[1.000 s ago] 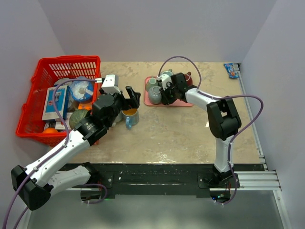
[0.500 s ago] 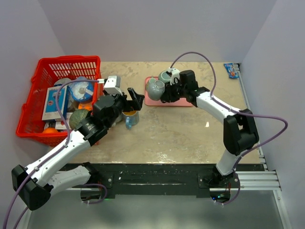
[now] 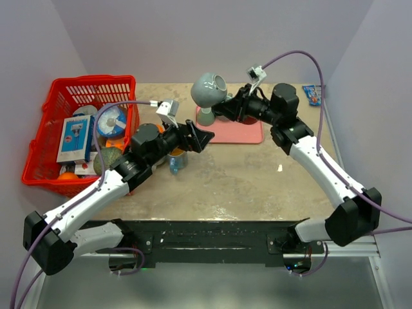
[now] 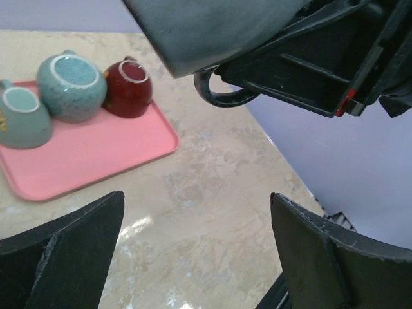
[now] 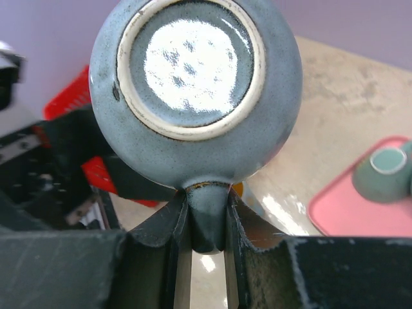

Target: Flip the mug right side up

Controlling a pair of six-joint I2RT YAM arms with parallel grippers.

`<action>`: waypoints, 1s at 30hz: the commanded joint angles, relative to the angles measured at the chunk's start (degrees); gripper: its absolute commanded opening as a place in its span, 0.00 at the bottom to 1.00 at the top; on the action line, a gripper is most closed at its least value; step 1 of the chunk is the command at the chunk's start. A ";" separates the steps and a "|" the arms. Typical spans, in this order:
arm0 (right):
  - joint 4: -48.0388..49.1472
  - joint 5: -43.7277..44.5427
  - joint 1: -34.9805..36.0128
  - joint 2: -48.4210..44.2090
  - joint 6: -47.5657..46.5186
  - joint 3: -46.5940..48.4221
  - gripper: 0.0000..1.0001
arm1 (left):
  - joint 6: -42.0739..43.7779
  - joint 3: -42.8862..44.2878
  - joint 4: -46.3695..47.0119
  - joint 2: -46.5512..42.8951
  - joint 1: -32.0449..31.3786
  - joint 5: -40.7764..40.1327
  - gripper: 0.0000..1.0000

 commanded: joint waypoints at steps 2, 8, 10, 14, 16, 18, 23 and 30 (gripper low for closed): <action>14.07 -6.27 0.16 -6.70 5.96 4.24 0.00 | -3.33 3.06 11.58 0.67 -0.07 8.25 0.99; 23.38 -6.71 0.07 -11.36 15.19 0.82 0.00 | -12.29 -1.86 31.69 0.23 -0.07 12.65 0.93; 27.50 -7.06 0.07 -11.98 18.18 -0.77 0.00 | -13.71 -2.22 37.33 0.49 -0.15 13.79 0.87; 30.24 -7.77 0.07 -13.38 22.31 -1.91 0.00 | -14.86 -0.99 39.46 1.90 -0.15 16.43 0.79; 30.60 -8.20 0.07 -13.82 22.67 -2.26 0.00 | -15.38 -0.72 40.68 2.43 -0.15 17.14 0.73; 30.34 -8.12 0.16 -14.53 22.85 -2.53 0.00 | -16.70 -0.55 42.96 3.22 -0.07 17.76 0.69; 30.60 -9.17 0.16 -15.41 23.64 -3.41 0.00 | -19.07 0.16 46.22 4.97 -0.15 18.20 0.65; 30.77 -10.49 0.07 -16.02 23.91 -4.64 0.00 | -21.45 1.21 47.11 6.65 -0.15 19.16 0.58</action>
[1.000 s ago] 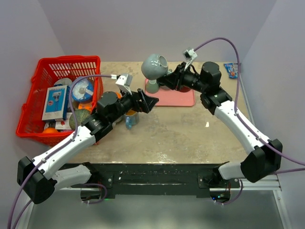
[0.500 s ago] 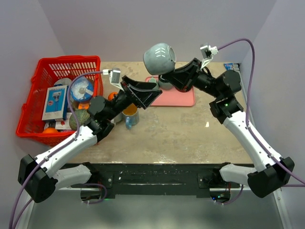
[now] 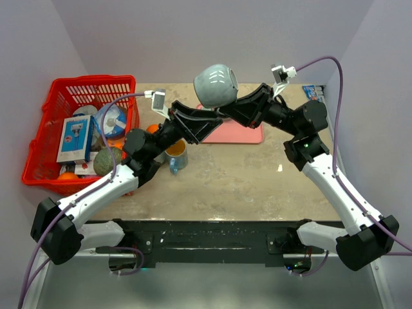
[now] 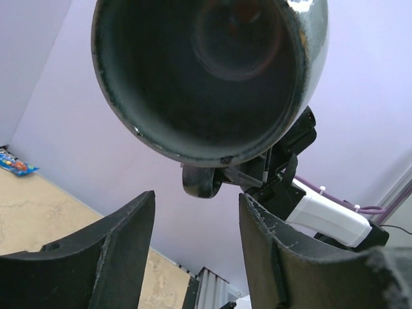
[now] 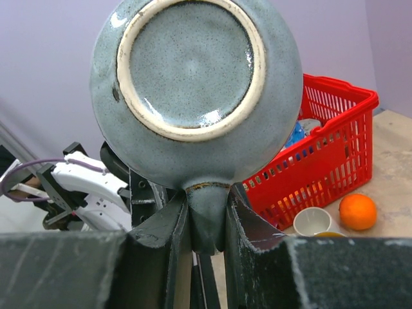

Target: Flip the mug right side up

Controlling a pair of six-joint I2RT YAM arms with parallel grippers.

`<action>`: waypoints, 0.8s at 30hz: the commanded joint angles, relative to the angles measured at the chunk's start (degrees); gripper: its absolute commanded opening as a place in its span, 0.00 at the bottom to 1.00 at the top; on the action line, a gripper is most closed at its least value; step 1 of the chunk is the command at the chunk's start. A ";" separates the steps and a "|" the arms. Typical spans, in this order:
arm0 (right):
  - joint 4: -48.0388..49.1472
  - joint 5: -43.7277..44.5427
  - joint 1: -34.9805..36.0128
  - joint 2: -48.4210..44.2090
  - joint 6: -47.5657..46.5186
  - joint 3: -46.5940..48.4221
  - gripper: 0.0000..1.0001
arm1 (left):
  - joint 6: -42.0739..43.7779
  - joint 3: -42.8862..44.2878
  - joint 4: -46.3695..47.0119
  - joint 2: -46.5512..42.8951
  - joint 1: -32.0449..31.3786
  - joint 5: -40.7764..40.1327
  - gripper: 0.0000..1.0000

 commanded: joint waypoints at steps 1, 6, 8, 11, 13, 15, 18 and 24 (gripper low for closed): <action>8.52 -0.52 0.05 -3.28 1.09 0.54 0.00 | -2.48 2.44 4.33 0.44 -0.15 1.00 0.57; 8.52 -1.32 0.14 -3.28 1.00 -0.69 0.00 | -3.09 2.26 2.84 0.44 -0.24 0.21 0.51; 8.70 -1.49 0.05 -3.46 0.91 -1.21 0.00 | -3.10 2.35 1.96 0.70 -0.15 0.12 0.47; 8.96 -1.84 0.14 -3.37 1.00 -1.39 0.00 | -3.09 2.70 0.99 1.06 -0.15 0.12 0.43; 8.96 -2.02 0.14 -3.37 0.91 -1.39 0.00 | -3.18 2.96 0.81 1.49 -0.15 0.38 0.43; 8.88 -2.02 0.23 -3.37 1.00 -1.48 0.00 | -3.27 3.14 0.64 1.85 -0.15 0.56 0.41; 8.96 -1.93 0.14 -3.19 1.17 -1.39 0.00 | -3.36 3.31 0.73 2.37 -0.24 1.17 0.37; 9.23 -2.11 0.23 -3.02 1.88 -0.87 0.00 | -3.18 2.53 3.01 3.08 -0.24 5.39 0.36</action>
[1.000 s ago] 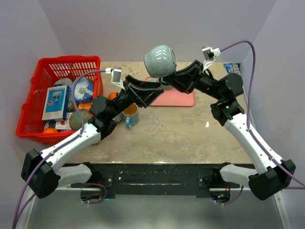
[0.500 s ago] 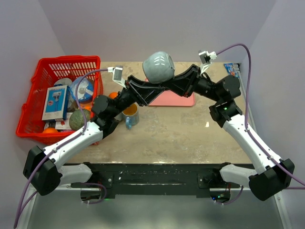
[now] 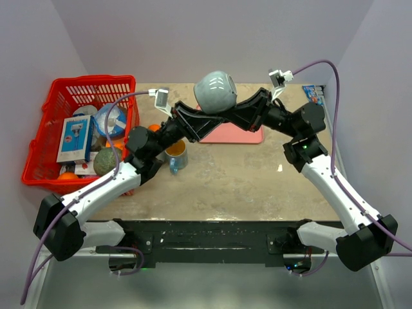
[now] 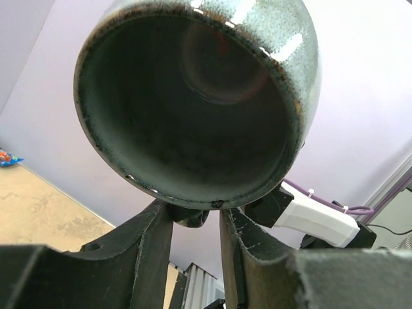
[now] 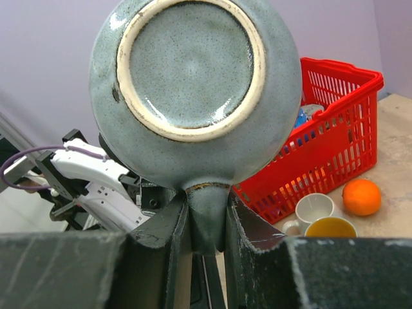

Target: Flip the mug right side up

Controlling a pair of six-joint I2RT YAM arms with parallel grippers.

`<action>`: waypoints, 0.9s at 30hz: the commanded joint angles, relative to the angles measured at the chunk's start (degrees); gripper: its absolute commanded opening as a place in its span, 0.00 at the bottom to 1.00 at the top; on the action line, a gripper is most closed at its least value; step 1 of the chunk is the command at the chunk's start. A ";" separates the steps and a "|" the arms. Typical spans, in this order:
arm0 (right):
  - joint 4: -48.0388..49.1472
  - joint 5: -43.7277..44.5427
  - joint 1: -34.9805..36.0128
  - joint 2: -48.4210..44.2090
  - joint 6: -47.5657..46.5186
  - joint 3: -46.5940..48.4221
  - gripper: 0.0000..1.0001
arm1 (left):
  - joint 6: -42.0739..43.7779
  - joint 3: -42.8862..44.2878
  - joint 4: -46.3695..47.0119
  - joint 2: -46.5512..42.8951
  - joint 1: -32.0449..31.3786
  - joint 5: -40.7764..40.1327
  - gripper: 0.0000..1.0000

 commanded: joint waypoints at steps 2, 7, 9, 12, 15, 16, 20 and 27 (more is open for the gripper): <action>8.33 -0.08 0.34 -2.56 1.37 2.35 0.00 | 0.18 1.13 2.88 1.02 -0.18 4.96 0.42; 8.77 -0.60 0.42 -2.30 1.90 2.79 0.00 | 0.80 1.21 3.68 1.29 -0.18 5.58 0.47; 9.38 -0.61 0.34 -2.12 2.43 2.87 0.00 | 1.15 1.56 3.68 1.55 -0.18 5.84 0.47; 9.99 -0.52 0.42 -1.77 3.04 3.14 0.00 | 1.68 1.83 2.97 1.73 -0.26 6.28 0.47; 10.70 -0.87 0.34 -1.59 3.40 3.14 0.00 | 1.77 1.74 2.27 1.64 -0.18 5.06 0.47; 10.70 -0.96 0.42 -1.59 3.31 3.14 0.00 | 1.42 1.74 2.18 1.55 -0.26 4.01 0.47; 10.53 -1.83 0.34 -1.59 2.61 2.79 0.00 | 0.27 2.52 2.62 1.81 -0.18 1.98 0.46; 7.55 -3.33 0.60 -2.03 -0.46 2.00 0.00 | -0.17 4.20 0.07 2.43 -0.26 -0.40 0.41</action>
